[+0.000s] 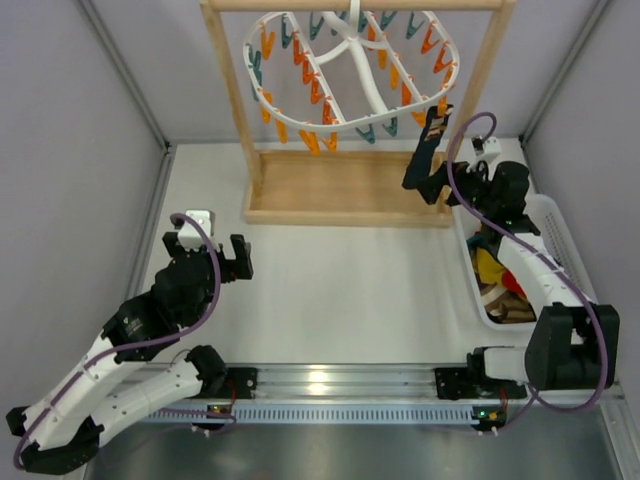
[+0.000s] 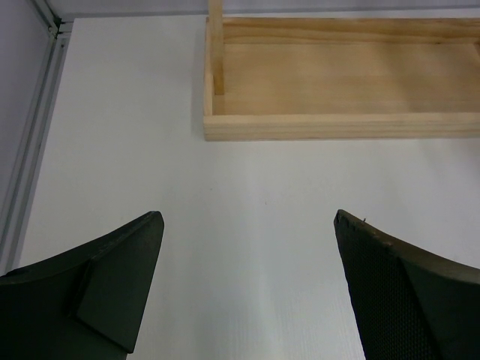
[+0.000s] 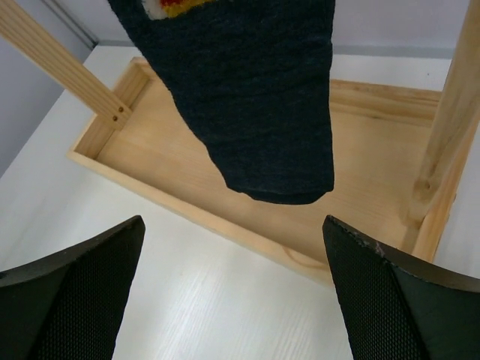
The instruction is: Remove the socks clipped to the hanger
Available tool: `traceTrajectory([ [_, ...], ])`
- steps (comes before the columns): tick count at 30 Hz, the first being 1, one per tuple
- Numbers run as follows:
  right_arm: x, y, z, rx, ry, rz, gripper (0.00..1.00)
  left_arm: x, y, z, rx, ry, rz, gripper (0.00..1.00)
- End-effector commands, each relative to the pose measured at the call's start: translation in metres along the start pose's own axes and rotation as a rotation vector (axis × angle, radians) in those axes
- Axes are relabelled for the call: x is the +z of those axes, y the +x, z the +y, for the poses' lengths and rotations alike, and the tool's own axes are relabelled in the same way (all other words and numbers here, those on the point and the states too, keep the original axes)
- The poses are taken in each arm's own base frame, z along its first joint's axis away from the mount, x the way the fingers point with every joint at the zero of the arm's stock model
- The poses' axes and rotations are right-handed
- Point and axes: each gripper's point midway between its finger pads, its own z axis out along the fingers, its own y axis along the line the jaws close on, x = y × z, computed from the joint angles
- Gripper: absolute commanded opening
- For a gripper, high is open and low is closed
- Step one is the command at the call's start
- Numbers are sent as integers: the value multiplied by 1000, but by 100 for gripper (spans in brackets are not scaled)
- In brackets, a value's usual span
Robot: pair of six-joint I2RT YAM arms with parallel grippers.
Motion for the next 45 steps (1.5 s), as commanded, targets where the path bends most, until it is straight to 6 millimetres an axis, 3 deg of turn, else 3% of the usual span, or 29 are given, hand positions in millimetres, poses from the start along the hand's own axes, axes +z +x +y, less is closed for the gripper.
traceTrajectory([
  [1,14,-32,6,-137,-63,-142,98,3,-10,1,-39,-18,-44,99],
  [11,58,-22,-15,-155,-114,-139,98,6,-4,-5,-19,-5,-20,99],
  [15,69,-23,-11,-139,-175,-170,97,9,0,-7,-10,2,-4,99],
  [19,84,-17,6,-152,-251,-171,85,11,1,-8,-9,1,2,99],
  [20,86,-21,10,-158,-259,-184,75,12,1,-8,-8,1,2,99],
  [22,88,-20,17,-156,-290,-200,66,12,1,-7,-7,-6,4,99],
  [24,86,-26,24,-147,-310,-237,45,13,2,-6,-8,-12,4,99],
  [25,84,-25,23,-126,-303,-242,18,13,2,-6,-7,-15,6,99],
  [27,79,-30,25,-127,-297,-279,1,14,2,-5,-9,-18,6,99],
  [28,73,-37,28,-130,-285,-308,0,15,3,-5,-7,-21,8,99],
  [37,21,-39,47,-88,-59,-414,0,25,-3,-2,-70,-47,28,99],
  [45,-12,-22,96,-129,46,-418,0,17,-43,-17,-172,34,-17,99],
])
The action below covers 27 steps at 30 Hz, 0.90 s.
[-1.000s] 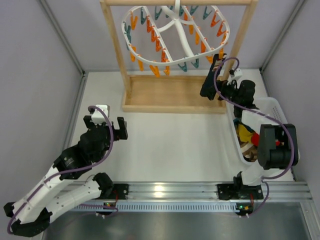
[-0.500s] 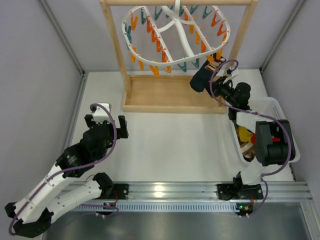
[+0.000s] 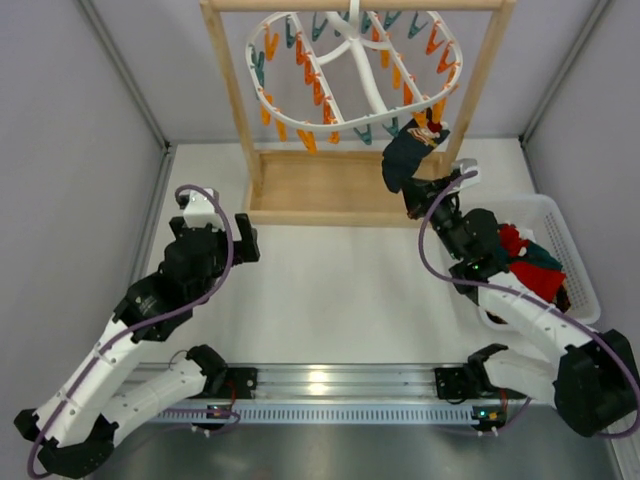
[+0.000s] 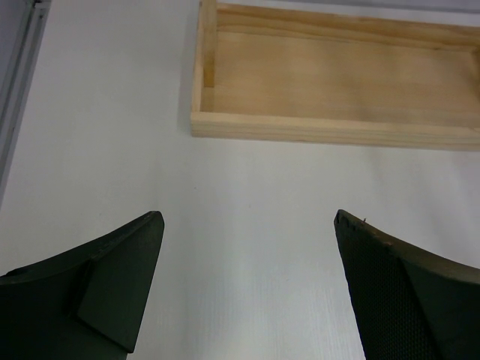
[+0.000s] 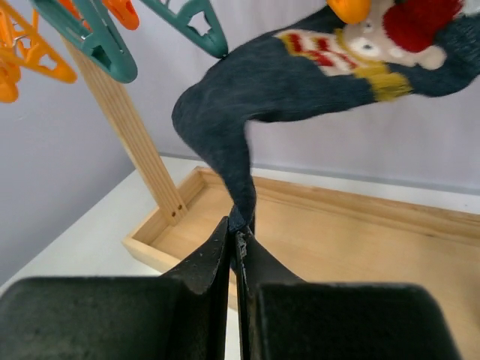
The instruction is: Remove the socks clipped to the hanger
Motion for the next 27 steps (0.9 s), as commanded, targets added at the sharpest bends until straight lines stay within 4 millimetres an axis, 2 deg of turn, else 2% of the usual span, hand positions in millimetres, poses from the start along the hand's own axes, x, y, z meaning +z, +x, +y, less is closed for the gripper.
traceTrajectory([
  [1,-15,3,-7,-48,141,4,0,-12,-41,-24,-115,117,-73,99],
  [2,-18,6,-5,-53,152,17,0,-13,-45,-29,-130,134,-70,99],
  [3,-20,10,8,-56,131,28,0,-16,-56,-34,-149,154,-84,99],
  [5,-27,12,8,-76,179,32,0,-16,-62,-51,-167,218,-59,99],
  [6,-30,11,23,-65,156,28,0,-17,-66,-58,-173,241,-53,99],
  [7,-34,12,21,-68,190,22,0,-22,-81,-64,-192,269,-71,99],
  [8,-37,12,23,-71,205,14,0,-17,-82,-75,-193,295,-47,99],
  [9,-40,13,38,-62,182,10,0,-18,-87,-80,-199,312,-46,99],
  [10,-44,11,35,-62,225,0,0,-19,-94,-85,-203,327,-47,99],
  [11,-46,11,39,-61,234,-2,0,-19,-103,-98,-201,368,-40,99],
  [13,-52,12,50,-75,250,-11,0,-24,-123,-109,-215,403,-61,99],
  [14,-54,13,55,-79,253,-13,0,-21,-124,-118,-204,403,-57,99],
  [15,-55,22,71,-91,227,6,0,-18,-128,-122,-194,385,-66,99],
  [16,-57,18,69,-116,272,-15,0,-16,-130,-126,-161,368,-77,99],
  [17,-58,20,74,-116,283,-14,0,-30,-141,-142,-147,408,-102,99],
  [18,-58,28,84,-171,285,11,0,-19,-141,-146,-115,326,-116,99],
  [19,-57,29,89,-175,288,13,0,-24,-145,-155,-66,329,-134,99],
  [20,-56,32,92,-184,295,21,0,-40,-154,-175,-49,374,-155,99],
  [21,-54,38,101,-210,291,36,0,-34,-152,-187,-16,357,-149,99],
  [23,-52,39,110,-220,288,35,0,-29,-156,-200,23,354,-155,99],
  [24,-50,42,119,-240,276,43,0,-33,-172,-200,7,353,-181,99],
  [25,-49,44,123,-252,269,48,0,-23,-166,-213,46,346,-166,99],
  [27,-45,44,132,-273,259,52,0,-20,-172,-222,57,347,-170,99],
])
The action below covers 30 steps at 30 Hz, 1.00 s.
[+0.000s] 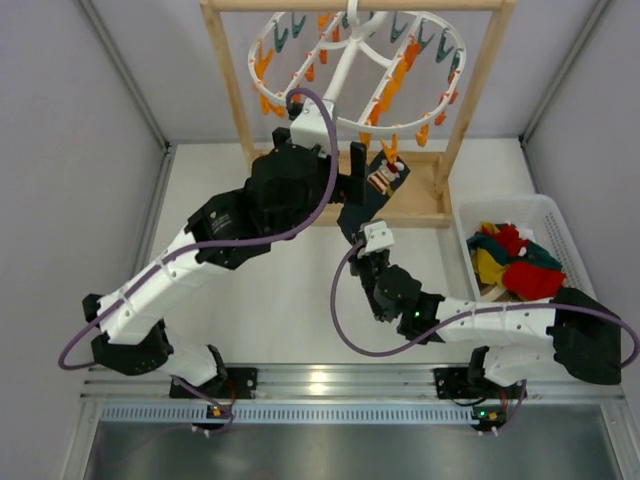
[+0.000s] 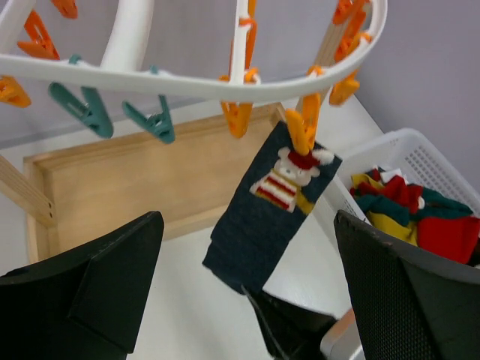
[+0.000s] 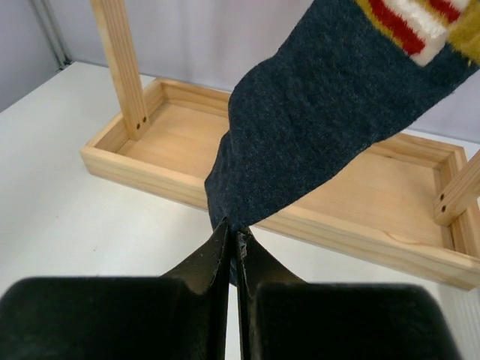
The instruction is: Remove the socks clipped to the hanger
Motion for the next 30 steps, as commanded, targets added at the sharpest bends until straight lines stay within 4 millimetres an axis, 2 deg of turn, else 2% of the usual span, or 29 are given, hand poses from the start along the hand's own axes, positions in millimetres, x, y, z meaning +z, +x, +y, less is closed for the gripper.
traceTrajectory([
  [1,4,-41,7,40,58,-77,0,3,-37,7,33,-65,-79,99],
  [2,5,-42,8,33,61,-79,0,14,-31,2,48,-76,-67,99],
  [3,5,-43,13,7,62,-77,0,15,-39,1,36,-84,-85,99],
  [4,6,-44,15,-4,68,-75,0,27,-32,-1,55,-103,-68,99],
  [7,8,-46,28,-59,69,-71,0,41,-32,0,55,-126,-63,99],
  [9,9,-46,37,-90,58,-70,0,52,-25,5,62,-153,-49,99],
  [19,8,-40,76,-190,3,-67,0,62,-11,25,59,-242,-28,99],
  [25,7,-36,88,-196,-15,-64,0,66,-2,42,42,-286,-13,95],
  [30,7,-34,100,-223,-31,-61,0,74,6,45,29,-279,9,87],
])
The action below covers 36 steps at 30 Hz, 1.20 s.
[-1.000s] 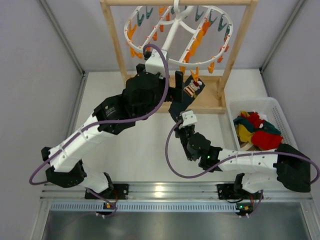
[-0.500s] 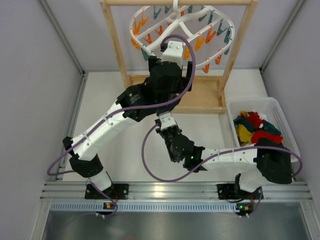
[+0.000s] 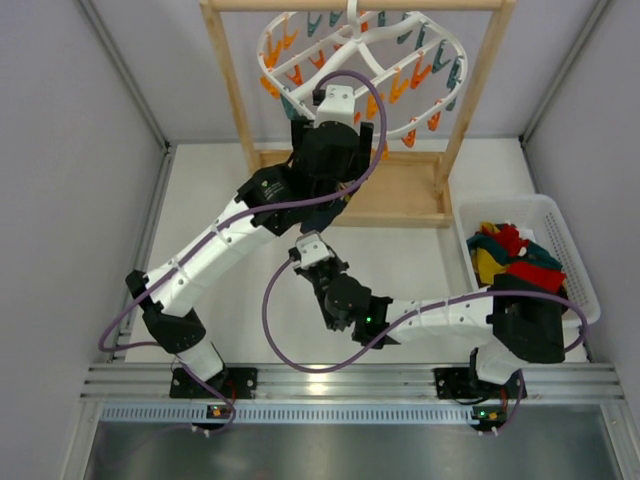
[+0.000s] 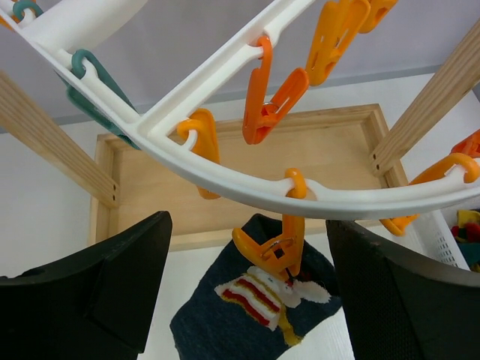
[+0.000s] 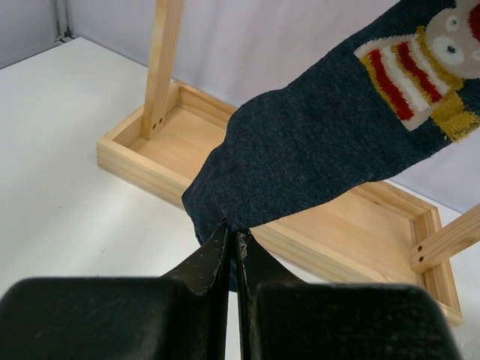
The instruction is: Remove the socks clipped to the hanger
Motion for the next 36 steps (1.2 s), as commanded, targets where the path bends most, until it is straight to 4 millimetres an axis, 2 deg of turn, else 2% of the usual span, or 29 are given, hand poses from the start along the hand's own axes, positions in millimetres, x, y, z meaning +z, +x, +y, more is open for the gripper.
traceTrajectory([
  [1,-2,-25,11,49,-5,-41,0,-6,-16,7,-62,12,-32,86],
  [9,-1,-19,27,9,-25,-27,0,-3,-17,8,-51,7,-32,73],
  [11,0,-17,29,4,-28,-25,0,-1,-16,9,-47,5,-30,63],
  [16,-1,-16,32,-2,-35,-23,0,2,-15,10,-41,8,-25,49],
  [17,-1,-15,34,-4,-38,-22,0,1,-16,10,-42,10,-28,40],
  [20,-2,-12,33,7,-39,-19,0,3,-15,11,-38,9,-23,28],
  [26,-11,0,21,43,-28,-3,0,8,-12,13,-39,10,-13,12],
  [27,-13,1,19,48,-27,-1,0,9,-11,13,-42,12,-12,12],
  [28,-14,3,16,53,-22,3,0,9,-12,13,-44,15,-12,18],
  [30,-21,9,3,68,-12,20,0,8,-11,11,-45,28,-7,25],
  [31,-27,9,-11,117,-5,23,0,9,-9,10,-42,31,-3,32],
  [33,-33,12,-27,164,1,42,0,7,-9,9,-42,47,-1,38],
  [34,-36,24,-39,188,18,85,0,6,-9,10,-44,47,-2,46],
  [35,-43,22,-62,245,39,81,0,6,-8,9,-40,54,1,52],
  [36,-46,26,-76,268,56,92,0,5,-9,11,-38,53,0,57],
])
